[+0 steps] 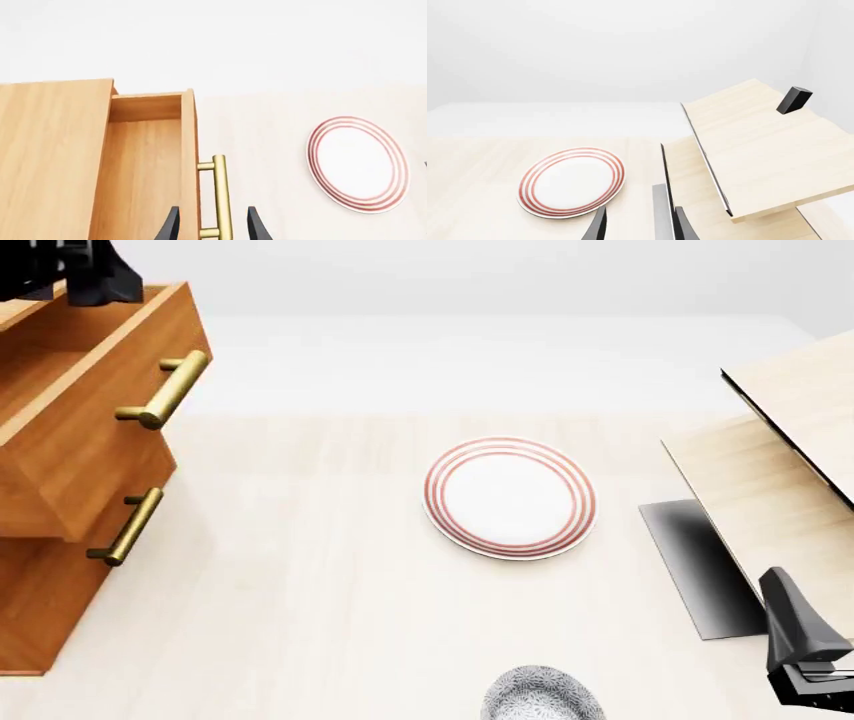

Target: Open the top drawer of the cabinet and put the bowl in it.

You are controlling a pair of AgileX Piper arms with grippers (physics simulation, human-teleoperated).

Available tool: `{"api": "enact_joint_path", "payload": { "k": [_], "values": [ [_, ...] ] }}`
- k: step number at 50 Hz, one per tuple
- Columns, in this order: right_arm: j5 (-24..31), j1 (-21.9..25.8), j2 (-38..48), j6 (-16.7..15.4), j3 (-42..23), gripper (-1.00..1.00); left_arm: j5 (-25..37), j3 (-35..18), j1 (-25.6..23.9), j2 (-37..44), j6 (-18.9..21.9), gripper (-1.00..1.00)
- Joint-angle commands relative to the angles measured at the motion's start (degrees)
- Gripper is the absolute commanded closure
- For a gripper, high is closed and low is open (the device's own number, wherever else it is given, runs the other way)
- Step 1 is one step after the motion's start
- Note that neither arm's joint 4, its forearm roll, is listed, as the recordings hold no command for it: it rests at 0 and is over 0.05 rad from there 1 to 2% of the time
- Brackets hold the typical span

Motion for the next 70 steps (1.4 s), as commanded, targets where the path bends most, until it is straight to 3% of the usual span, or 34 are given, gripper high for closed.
{"api": "enact_joint_path", "payload": {
  "k": [1, 48, 70],
  "values": [
    [0.0, 0.0, -0.1, 0.0, 0.0, -1.00, 0.3, 0.5, 0.7, 0.5, -0.8, -1.00],
    [0.0, 0.0, -0.1, 0.0, 0.0, -1.00, -9.4, 13.0, 1.5, 1.1, -3.1, -1.00],
    [0.0, 0.0, -0.1, 0.0, 0.0, -1.00, -10.6, 14.5, 1.4, 1.7, -3.4, -1.00]
  ]
}}
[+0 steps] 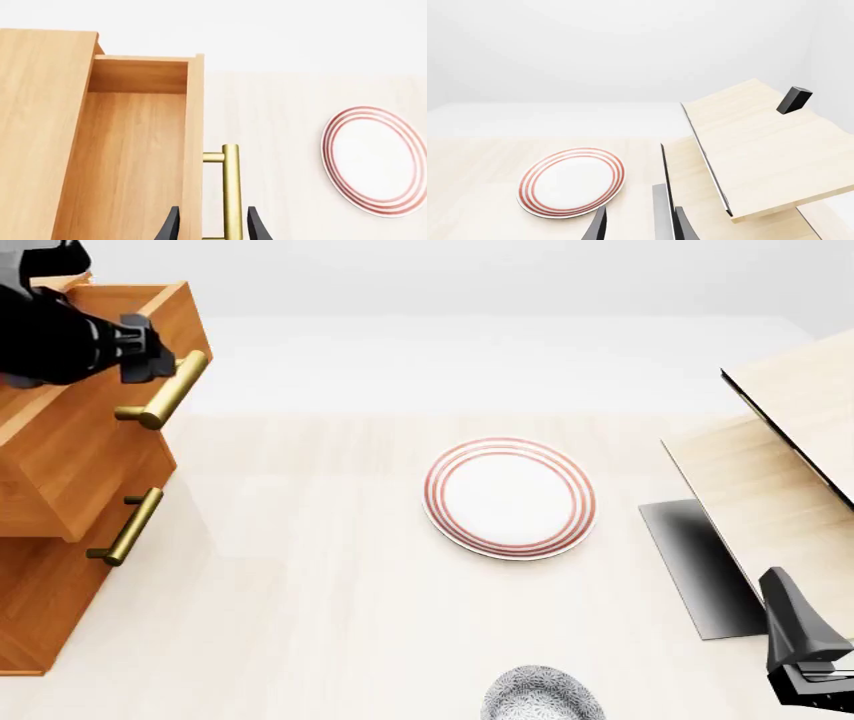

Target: Open the top drawer of the cabinet and put the bowl in it.

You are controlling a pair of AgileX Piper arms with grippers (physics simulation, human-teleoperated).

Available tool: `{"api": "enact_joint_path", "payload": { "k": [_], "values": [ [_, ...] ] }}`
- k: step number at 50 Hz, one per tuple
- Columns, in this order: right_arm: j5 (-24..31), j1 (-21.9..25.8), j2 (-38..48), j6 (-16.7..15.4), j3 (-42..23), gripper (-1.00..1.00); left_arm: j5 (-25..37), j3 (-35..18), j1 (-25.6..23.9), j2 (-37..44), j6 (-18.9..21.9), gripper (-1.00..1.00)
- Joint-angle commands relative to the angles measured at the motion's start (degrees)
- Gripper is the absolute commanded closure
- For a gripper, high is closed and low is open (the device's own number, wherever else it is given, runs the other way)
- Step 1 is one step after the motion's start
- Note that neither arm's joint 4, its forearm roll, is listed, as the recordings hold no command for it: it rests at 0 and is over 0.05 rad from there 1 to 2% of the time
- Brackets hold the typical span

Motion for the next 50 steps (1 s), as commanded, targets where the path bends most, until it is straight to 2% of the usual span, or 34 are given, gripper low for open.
{"api": "enact_joint_path", "payload": {
  "k": [1, 23, 32, 33, 36, 50],
  "values": [
    [0.0, 0.0, -0.1, 0.0, 0.0, -1.00, -0.6, 0.9, -0.1, 0.2, 0.2, -1.00],
    [0.0, 0.0, -0.1, 0.0, 0.0, -1.00, 0.9, -0.7, -5.3, 1.1, 1.8, -1.00],
    [0.0, 0.0, -0.1, 0.0, 0.0, -1.00, 0.5, -0.3, -7.7, 1.4, 1.0, -1.00],
    [0.0, 0.0, -0.1, 0.0, 0.0, -1.00, 0.4, -0.6, -9.2, 1.5, -0.5, -1.00],
    [0.0, 0.0, -0.1, 0.0, 0.0, -1.00, 0.8, -0.9, -8.9, 1.5, 0.3, -1.00],
    [0.0, 0.0, -0.1, 0.0, 0.0, -1.00, 0.2, -0.6, -11.9, 1.8, -0.9, -1.00]
  ]
}}
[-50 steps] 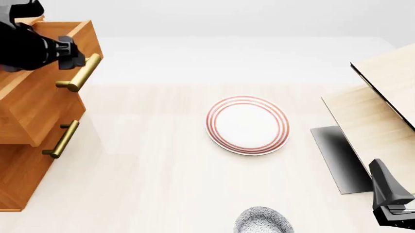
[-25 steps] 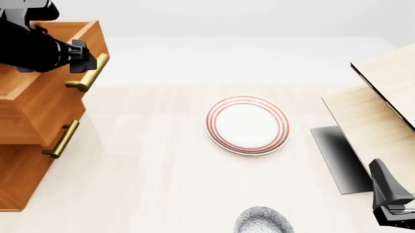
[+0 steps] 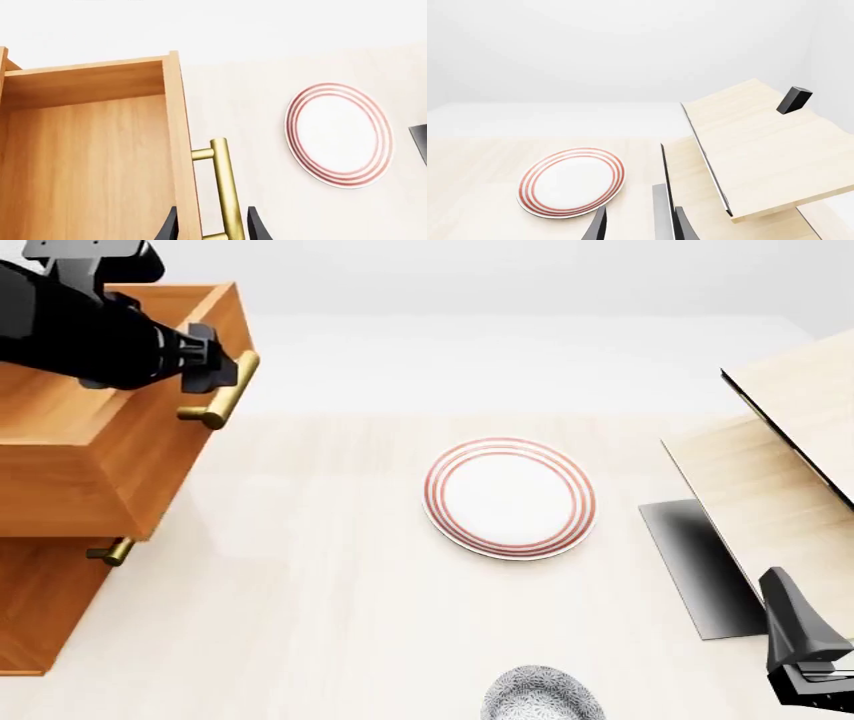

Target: Open the top drawer of the cabinet and put the bowl in it.

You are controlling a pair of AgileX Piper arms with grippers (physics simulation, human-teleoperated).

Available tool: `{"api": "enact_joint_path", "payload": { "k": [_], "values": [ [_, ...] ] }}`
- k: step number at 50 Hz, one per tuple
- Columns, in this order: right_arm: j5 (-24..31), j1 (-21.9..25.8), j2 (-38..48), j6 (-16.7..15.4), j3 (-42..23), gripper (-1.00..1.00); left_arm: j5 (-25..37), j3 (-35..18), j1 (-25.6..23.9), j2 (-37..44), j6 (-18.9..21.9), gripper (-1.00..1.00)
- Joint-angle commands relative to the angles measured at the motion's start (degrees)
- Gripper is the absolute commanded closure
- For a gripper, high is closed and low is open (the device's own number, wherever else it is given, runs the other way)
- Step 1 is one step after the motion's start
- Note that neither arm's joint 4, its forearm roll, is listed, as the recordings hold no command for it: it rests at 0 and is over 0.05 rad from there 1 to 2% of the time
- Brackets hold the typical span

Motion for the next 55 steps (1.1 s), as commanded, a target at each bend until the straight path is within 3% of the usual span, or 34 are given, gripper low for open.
{"api": "enact_joint_path", "payload": {
  "k": [1, 33, 46, 55],
  "values": [
    [0.0, 0.0, -0.1, 0.0, 0.0, -1.00, -0.3, 0.2, -2.6, 0.4, -0.4, -1.00],
    [0.0, 0.0, -0.2, 0.0, 0.0, -1.00, -1.3, -0.1, -8.2, 1.1, -2.3, -1.00],
    [0.0, 0.0, -0.1, 0.0, 0.0, -1.00, -1.4, -0.4, -8.7, 0.2, -3.0, -1.00],
    [0.0, 0.0, -0.2, 0.0, 0.0, -1.00, 0.7, -1.6, -6.3, -2.3, -1.5, -1.00]
  ]
}}
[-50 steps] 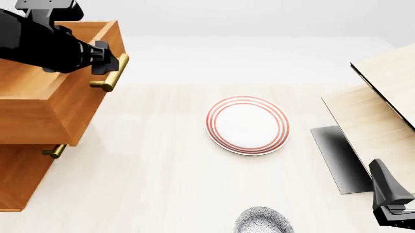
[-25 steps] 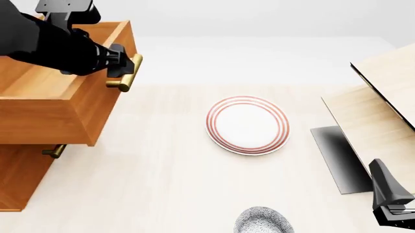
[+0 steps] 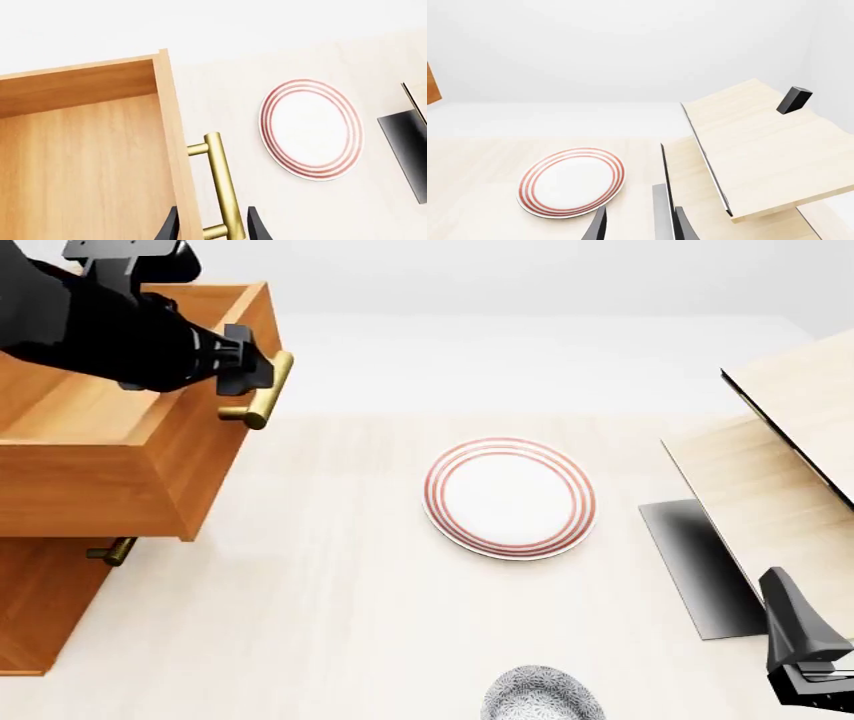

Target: Open the top drawer of the cabinet and put the bowl in it.

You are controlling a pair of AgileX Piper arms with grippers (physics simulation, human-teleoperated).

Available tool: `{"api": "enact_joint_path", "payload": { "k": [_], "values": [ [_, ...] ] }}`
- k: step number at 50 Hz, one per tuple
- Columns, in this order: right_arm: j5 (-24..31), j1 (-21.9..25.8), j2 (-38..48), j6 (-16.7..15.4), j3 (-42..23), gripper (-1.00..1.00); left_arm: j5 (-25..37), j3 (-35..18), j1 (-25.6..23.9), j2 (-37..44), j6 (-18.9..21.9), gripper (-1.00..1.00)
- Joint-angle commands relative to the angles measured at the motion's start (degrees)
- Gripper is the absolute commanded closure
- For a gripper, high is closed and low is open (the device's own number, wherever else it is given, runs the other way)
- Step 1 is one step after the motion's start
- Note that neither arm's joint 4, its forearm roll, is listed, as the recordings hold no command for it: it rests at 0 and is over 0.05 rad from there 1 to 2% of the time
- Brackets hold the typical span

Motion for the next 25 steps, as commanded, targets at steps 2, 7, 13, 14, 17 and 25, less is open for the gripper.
{"api": "enact_joint_path", "payload": {
  "k": [2, 7, 13, 14, 17, 25],
  "values": [
    [0.0, 0.0, -0.1, 0.0, 0.0, -1.00, 1.3, -1.3, 0.1, -2.7, 2.0, -1.00],
    [0.0, 0.0, -0.1, 0.0, 0.0, -1.00, 2.0, -1.8, 0.7, -3.4, 2.7, -1.00],
    [0.0, 0.0, -0.1, 0.0, 0.0, -1.00, 3.0, -2.4, 0.9, -4.2, 3.8, -1.00],
    [0.0, 0.0, -0.2, 0.0, 0.0, -1.00, 3.2, -2.5, 0.9, -4.4, 3.9, -1.00],
    [0.0, 0.0, -0.2, 0.0, 0.0, -1.00, 3.3, -2.4, 0.9, -4.7, 4.1, -1.00],
    [0.0, 0.0, -0.1, 0.0, 0.0, -1.00, 4.8, -3.4, 1.1, -5.8, 5.7, -1.00]
  ]
}}
